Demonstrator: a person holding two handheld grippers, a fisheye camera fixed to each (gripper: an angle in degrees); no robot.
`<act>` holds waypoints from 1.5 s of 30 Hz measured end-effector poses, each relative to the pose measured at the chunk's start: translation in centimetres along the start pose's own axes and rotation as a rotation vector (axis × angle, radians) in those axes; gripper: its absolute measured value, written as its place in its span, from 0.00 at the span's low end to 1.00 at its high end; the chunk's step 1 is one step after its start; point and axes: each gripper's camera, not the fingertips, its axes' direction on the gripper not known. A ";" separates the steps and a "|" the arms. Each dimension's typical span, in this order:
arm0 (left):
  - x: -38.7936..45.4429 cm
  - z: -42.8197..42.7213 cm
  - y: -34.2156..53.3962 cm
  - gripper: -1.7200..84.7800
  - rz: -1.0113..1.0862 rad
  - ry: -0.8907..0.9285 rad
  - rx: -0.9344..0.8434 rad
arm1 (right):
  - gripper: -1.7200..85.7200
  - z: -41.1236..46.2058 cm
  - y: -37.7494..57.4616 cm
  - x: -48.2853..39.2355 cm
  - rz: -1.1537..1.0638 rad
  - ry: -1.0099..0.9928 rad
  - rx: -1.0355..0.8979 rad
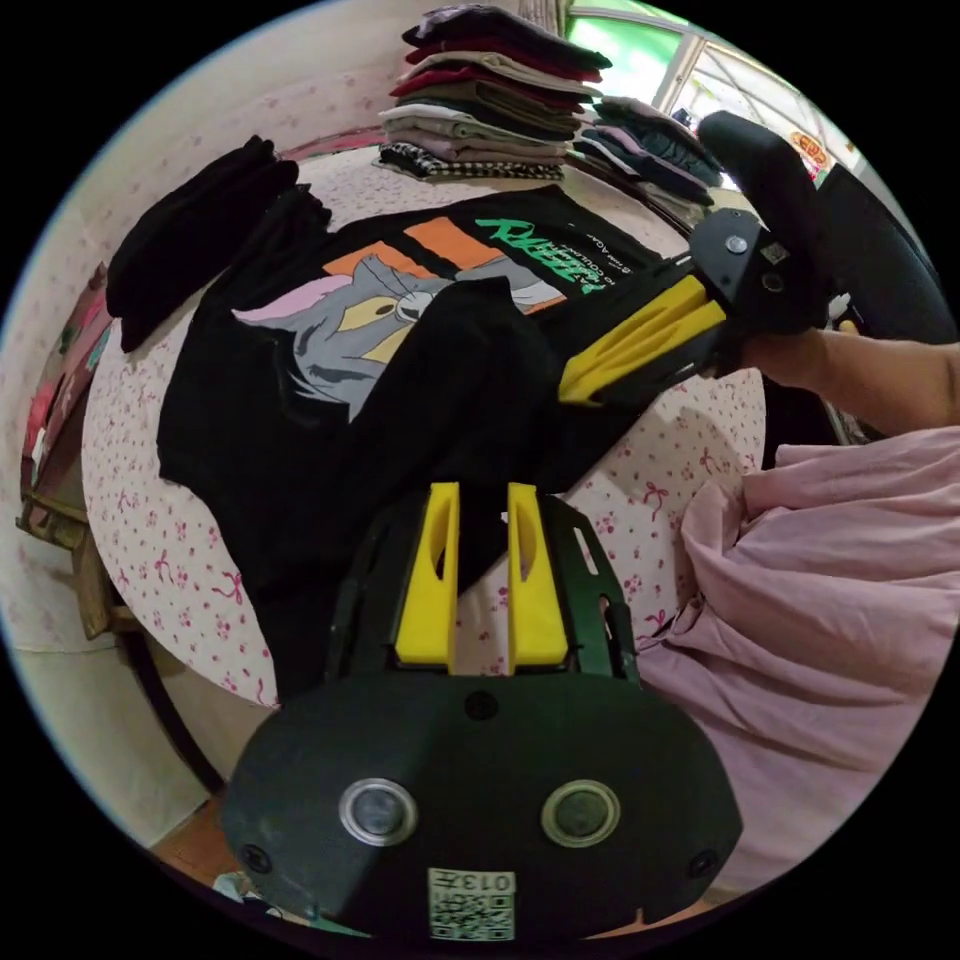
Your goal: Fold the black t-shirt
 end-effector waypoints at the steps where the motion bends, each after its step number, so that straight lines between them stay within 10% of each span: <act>1: -0.1 -0.2 0.1 0.11 -0.017 0.001 0.009 | 0.03 -0.5 0.1 0.2 -0.004 -0.021 0.016; 33: -3.0 -2.0 -2.8 0.02 -0.129 -0.057 0.004 | 0.02 -7.1 4.7 4.8 -0.076 -0.202 0.086; 45: -3.8 -1.8 -4.5 0.02 -0.169 -0.122 -0.038 | 0.02 -3.3 5.3 5.3 0.145 0.124 0.019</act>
